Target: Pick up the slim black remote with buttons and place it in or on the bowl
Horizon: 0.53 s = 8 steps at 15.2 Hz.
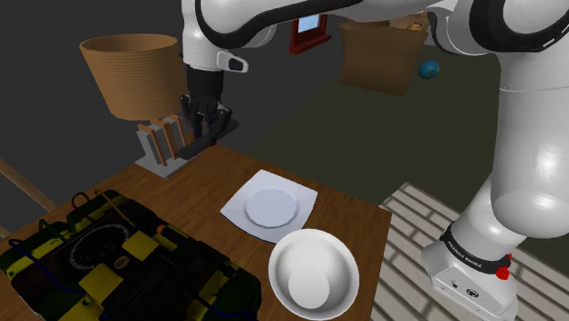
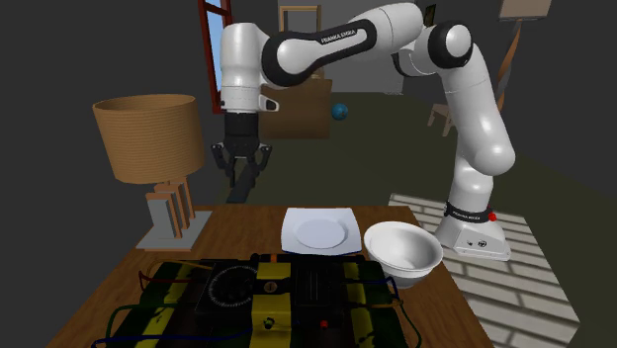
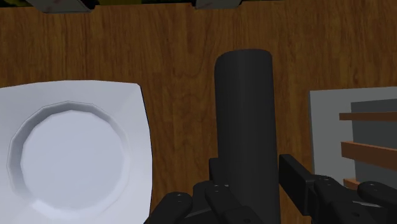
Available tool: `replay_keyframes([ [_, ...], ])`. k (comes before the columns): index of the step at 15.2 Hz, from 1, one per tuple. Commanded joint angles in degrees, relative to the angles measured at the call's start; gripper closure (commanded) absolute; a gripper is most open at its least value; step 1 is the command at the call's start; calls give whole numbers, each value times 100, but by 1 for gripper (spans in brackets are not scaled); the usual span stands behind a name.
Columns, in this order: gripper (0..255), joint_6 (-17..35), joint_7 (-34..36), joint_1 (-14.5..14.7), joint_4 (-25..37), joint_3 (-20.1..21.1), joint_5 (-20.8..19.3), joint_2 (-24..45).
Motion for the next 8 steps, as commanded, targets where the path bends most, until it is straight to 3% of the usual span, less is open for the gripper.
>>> replay_keyframes([
  [1,255,98,2,-72,-324,58,112,-250],
  [8,255,763,-68,-344,-2291,418,980,-1787],
])
